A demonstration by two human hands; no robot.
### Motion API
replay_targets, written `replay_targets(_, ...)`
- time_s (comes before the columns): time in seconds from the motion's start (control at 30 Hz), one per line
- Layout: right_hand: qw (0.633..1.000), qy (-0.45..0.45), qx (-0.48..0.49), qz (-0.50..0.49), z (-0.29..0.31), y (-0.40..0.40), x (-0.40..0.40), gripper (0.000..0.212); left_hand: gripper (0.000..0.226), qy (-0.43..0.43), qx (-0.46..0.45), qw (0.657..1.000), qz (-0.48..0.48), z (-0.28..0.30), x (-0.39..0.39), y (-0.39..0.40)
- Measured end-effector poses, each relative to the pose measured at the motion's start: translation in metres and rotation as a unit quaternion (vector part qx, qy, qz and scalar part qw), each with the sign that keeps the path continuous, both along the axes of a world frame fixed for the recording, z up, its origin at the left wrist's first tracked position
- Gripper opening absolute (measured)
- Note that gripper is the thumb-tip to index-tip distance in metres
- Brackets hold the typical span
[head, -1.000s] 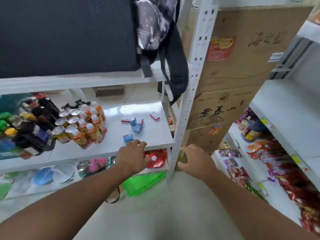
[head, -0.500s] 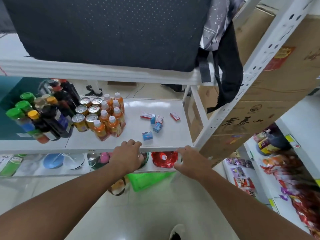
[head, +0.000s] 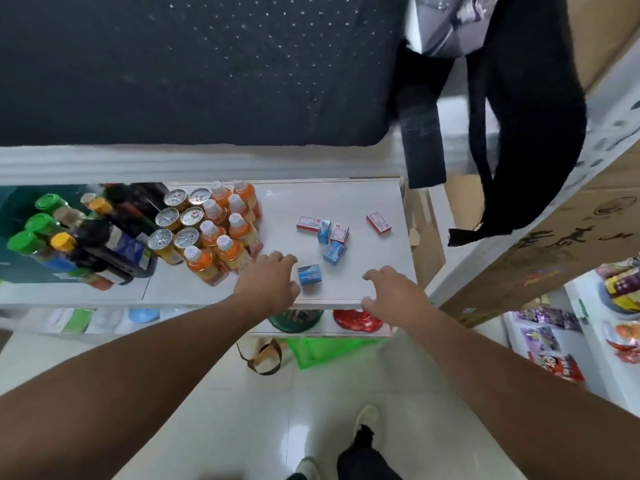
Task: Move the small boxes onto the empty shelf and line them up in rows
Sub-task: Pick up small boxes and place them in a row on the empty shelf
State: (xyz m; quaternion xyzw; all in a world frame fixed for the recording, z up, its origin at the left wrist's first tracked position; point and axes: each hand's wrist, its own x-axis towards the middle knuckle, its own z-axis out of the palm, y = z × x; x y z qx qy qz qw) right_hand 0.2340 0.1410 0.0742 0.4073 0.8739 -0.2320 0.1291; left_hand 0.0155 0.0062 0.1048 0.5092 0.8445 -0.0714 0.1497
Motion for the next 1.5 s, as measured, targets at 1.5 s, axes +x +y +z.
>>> replay_targets(1.5, 0.987, 0.033, 0.138, -0.078, -0.025, 0.095, -0.056, 0.02, 0.038, -0.013, 0.08, 0.996, -0.027, -0.029, -0.089, 0.099)
